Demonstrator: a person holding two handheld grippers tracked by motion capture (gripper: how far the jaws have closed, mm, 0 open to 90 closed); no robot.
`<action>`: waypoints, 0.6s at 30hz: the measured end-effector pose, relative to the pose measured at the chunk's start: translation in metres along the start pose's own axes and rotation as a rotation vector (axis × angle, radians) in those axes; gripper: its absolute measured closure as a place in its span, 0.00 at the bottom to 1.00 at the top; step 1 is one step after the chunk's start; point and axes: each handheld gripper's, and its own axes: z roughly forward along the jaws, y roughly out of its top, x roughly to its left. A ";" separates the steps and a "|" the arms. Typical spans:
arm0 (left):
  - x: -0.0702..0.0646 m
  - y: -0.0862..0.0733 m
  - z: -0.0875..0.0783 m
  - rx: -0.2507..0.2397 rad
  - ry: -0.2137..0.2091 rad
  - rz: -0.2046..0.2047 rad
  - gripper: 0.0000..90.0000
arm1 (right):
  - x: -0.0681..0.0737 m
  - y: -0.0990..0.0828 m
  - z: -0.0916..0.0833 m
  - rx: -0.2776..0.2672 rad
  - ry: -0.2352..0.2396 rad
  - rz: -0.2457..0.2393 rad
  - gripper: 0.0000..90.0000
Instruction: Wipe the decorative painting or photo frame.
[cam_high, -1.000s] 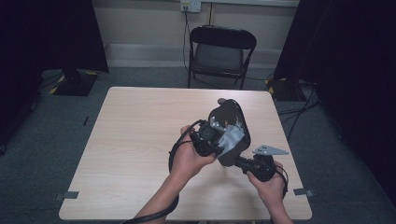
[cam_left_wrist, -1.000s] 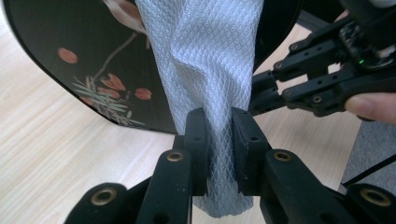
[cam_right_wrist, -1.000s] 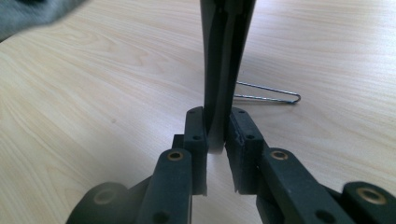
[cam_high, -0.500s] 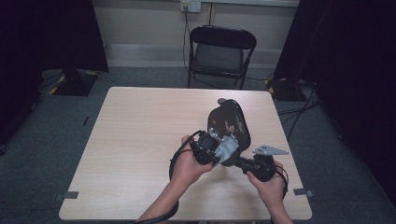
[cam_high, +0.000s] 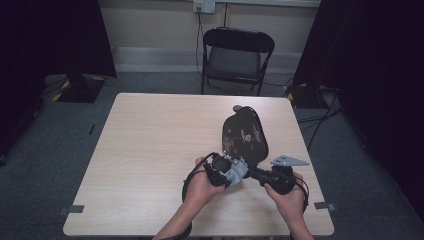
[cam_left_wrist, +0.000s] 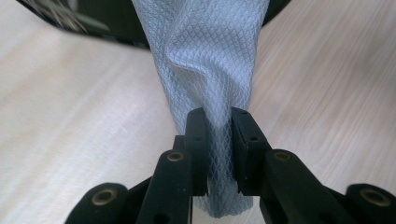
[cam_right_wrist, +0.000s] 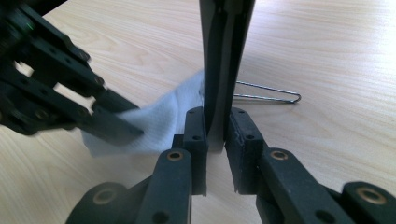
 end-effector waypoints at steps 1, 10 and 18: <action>0.001 -0.002 0.003 0.006 -0.001 -0.004 0.87 | 0.000 0.000 0.000 0.001 -0.001 0.000 0.88; 0.007 -0.013 0.014 0.022 -0.018 -0.044 0.87 | 0.000 -0.001 0.000 0.000 -0.001 0.001 0.88; 0.006 -0.006 -0.018 -0.038 -0.004 -0.025 0.87 | 0.000 -0.004 -0.008 0.003 -0.009 -0.006 0.88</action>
